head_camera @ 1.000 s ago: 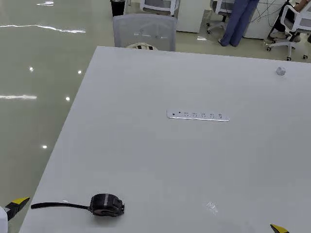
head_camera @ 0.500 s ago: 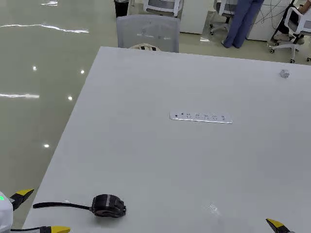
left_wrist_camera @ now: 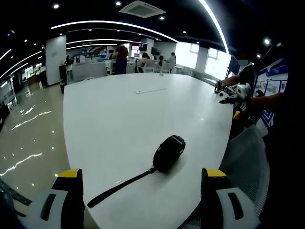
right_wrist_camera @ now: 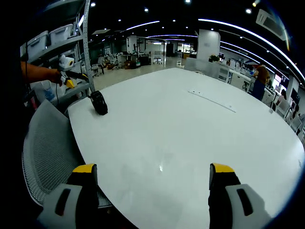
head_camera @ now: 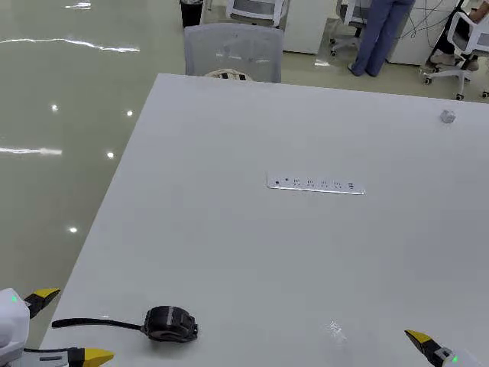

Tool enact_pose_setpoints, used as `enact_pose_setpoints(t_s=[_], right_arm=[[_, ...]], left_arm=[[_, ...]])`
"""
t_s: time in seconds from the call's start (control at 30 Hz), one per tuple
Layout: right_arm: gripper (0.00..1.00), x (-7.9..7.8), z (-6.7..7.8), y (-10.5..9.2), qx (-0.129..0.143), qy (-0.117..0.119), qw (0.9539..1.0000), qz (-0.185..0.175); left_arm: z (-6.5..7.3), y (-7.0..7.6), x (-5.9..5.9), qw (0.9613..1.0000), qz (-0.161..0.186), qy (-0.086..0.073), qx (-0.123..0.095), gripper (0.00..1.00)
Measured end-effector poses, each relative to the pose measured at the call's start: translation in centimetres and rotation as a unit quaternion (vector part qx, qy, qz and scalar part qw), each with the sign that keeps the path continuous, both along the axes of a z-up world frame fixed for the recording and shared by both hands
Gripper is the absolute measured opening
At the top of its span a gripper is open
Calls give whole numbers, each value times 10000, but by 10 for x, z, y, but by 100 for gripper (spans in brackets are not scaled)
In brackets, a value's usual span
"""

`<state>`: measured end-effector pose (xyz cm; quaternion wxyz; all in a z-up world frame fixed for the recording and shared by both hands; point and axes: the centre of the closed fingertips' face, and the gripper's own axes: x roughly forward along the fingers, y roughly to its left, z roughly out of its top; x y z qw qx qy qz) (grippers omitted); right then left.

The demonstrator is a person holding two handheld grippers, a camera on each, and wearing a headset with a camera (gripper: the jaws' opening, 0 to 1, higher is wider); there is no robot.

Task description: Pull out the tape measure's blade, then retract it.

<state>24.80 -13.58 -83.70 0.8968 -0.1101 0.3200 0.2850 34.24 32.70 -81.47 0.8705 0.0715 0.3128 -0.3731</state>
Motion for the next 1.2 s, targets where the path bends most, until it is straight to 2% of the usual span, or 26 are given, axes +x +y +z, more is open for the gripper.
enact_pose_setpoints(t_s=[0.27, 0.4, 0.67, 0.93, 1.03, 1.1, 1.2], right_arm=[[100, 15, 2, 19, 65, -1, 9998, 213], [100, 22, 2, 28, 100, -15, 9995, 305], [100, 38, 5, 53, 165, -42, 9982, 574], [99, 47, 4, 66, 210, -46, 9970, 747], [99, 48, 2, 68, 186, -30, 9966, 805], [99, 50, 2, 68, 197, -27, 9966, 804], [99, 53, 4, 70, 215, -16, 9964, 816]], left_arm=[[0, -11, 3, 9993, -340, 0, 168, 100], [3, -18, 6, 9989, -432, -15, 172, 100], [3, -33, 9, 9966, -769, -12, 294, 100], [4, -44, 12, 9939, -1037, 33, 366, 100], [4, -47, 13, 9926, -1148, 100, 394, 100], [5, -49, 15, 9915, -1215, 70, 455, 100], [7, -53, 17, 9901, -1308, 114, 487, 100]])
